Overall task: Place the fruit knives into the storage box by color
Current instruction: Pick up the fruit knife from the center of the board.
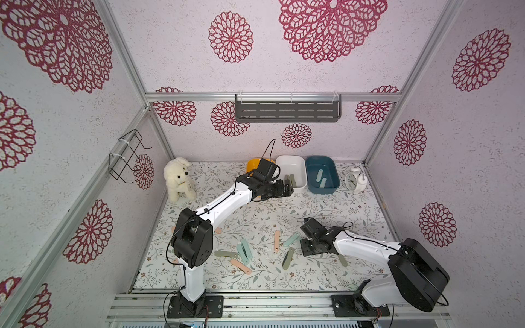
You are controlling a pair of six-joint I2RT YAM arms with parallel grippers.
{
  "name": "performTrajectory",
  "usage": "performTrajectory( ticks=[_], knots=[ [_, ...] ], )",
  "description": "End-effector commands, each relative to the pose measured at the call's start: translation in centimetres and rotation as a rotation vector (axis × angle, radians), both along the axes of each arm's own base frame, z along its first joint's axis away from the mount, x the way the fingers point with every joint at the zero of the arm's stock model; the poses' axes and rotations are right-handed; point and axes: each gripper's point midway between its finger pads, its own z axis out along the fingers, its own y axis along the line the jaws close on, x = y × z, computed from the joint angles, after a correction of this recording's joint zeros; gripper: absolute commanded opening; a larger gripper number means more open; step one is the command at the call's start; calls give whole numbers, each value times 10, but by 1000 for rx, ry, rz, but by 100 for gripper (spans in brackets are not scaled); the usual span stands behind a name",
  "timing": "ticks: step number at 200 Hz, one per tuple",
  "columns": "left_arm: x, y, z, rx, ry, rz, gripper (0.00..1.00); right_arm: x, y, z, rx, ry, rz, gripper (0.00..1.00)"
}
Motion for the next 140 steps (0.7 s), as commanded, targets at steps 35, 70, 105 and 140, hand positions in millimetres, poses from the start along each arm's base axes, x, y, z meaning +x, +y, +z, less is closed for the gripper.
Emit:
performTrajectory(
  ticks=[35, 70, 105, 140],
  knots=[
    [-1, 1, 12, 0, -36, -1, 97, 3, -10, -22, -87, 48, -52, 40],
    [-1, 3, 14, 8, -47, -1, 97, 4, -12, -27, -95, 73, -69, 32],
    [1, 3, 14, 13, -49, -7, 97, 7, -17, -24, -96, 74, -96, 30],
    [2, 3, 15, 18, -54, -8, 97, 12, -23, -17, -87, 58, -123, 28]
  ],
)
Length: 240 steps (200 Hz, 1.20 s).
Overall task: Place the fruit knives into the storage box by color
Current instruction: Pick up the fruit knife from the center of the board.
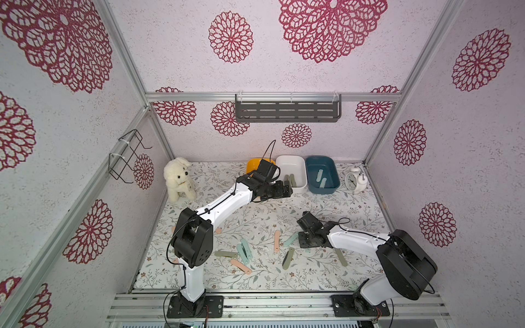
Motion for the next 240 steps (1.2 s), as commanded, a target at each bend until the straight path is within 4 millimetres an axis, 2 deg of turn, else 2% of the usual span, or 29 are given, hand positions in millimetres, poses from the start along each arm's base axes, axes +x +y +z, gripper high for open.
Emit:
performTrajectory(
  ticks=[1, 59, 82, 125, 161, 188, 240],
  knots=[
    [1, 0, 17, -4, -42, -9, 97, -21, -29, -17, -80, 106, -50, 28],
    [3, 3, 16, 3, -39, 6, 97, 4, -34, 7, -48, 38, -84, 27],
    [4, 3, 16, 4, -38, 10, 97, 8, -35, 8, -39, 30, -89, 27],
    [6, 2, 15, 4, -36, 8, 97, 6, -38, 1, -17, 57, -96, 28],
    [7, 1, 16, 0, -33, 7, 97, -6, -36, -8, 25, 142, -70, 48],
    [7, 0, 19, 1, -38, 3, 97, -14, -36, -4, 35, 199, -47, 58],
    [9, 1, 20, 4, -40, 4, 97, -26, -48, -18, -36, 272, -70, 51]
  ],
)
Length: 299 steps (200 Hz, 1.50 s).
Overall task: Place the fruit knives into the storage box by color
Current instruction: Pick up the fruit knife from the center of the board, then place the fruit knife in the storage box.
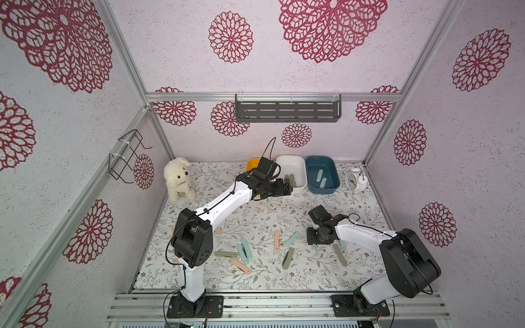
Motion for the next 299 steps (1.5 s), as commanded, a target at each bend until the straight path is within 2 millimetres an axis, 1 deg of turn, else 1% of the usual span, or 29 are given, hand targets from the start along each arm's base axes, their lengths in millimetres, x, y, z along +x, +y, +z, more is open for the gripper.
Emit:
performTrajectory(
  ticks=[1, 18, 46, 73, 111, 137, 205, 229, 248, 262, 280, 299],
  knots=[
    [5, 0, 7, 2, -20, -3, 97, -29, -15, -18, -62, 148, -7, 50],
    [4, 1, 4, 6, -15, -4, 97, -28, -19, -22, -90, 156, -21, 45],
    [3, 2, 2, 11, -7, -1, 97, -25, -19, -25, -103, 166, -32, 40],
    [3, 5, 1, 17, -7, 6, 97, -20, -15, -21, -92, 152, -31, 33],
    [2, 6, -1, 20, -5, 7, 97, -15, -13, -16, -85, 133, -36, 31],
    [1, 6, -4, 19, 0, 10, 97, -7, -14, -4, -95, 101, -41, 31],
    [0, 8, -3, 19, 0, 17, 97, 20, -10, 32, -106, 6, -50, 30],
    [1, 6, -3, 11, 1, 17, 97, 39, -10, 51, -111, -48, -63, 30],
    [3, 6, -2, 1, 3, 18, 97, 62, -14, 69, -113, -106, -85, 30],
    [4, 6, -3, -18, 13, 10, 97, 85, -18, 84, -111, -153, -104, 30],
    [7, 7, -3, -35, 26, 6, 97, 119, -24, 107, -116, -227, -127, 30],
    [9, 9, -1, -36, 28, 3, 97, 154, -32, 124, -124, -286, -149, 30]
  ],
)
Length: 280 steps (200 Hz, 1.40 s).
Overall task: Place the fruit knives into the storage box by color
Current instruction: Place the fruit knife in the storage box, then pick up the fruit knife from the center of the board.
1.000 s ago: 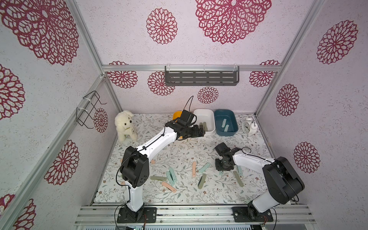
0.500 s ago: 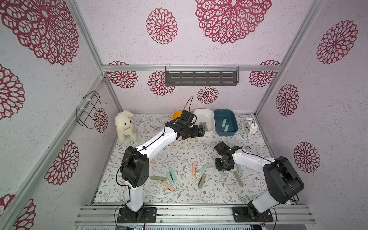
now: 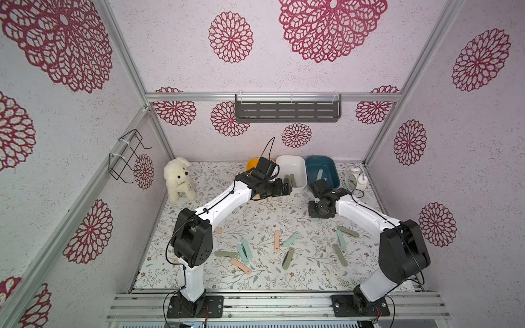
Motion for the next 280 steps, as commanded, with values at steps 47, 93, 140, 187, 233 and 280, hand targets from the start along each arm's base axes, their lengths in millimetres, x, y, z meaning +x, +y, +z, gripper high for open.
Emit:
performTrajectory(
  ticks=[47, 93, 140, 187, 233, 280],
  knots=[
    [7, 6, -1, 5, 28, -8, 97, 130, -42, 46, -69, -207, -87, 31],
    [9, 11, -3, 20, 41, 0, 97, 190, -65, 34, -73, -233, -128, 30],
    [10, 20, -5, 37, 45, 20, 97, 228, -74, 7, -80, -216, -132, 34],
    [5, 33, -10, 80, 49, 50, 97, 236, -76, 6, -90, -204, -127, 49],
    [-1, 48, -15, 150, 65, 78, 97, 218, -63, 48, -76, -262, -85, 61],
    [-17, 57, -17, 182, 76, 85, 97, 172, -40, 80, -22, -330, 8, 71]
  ],
)
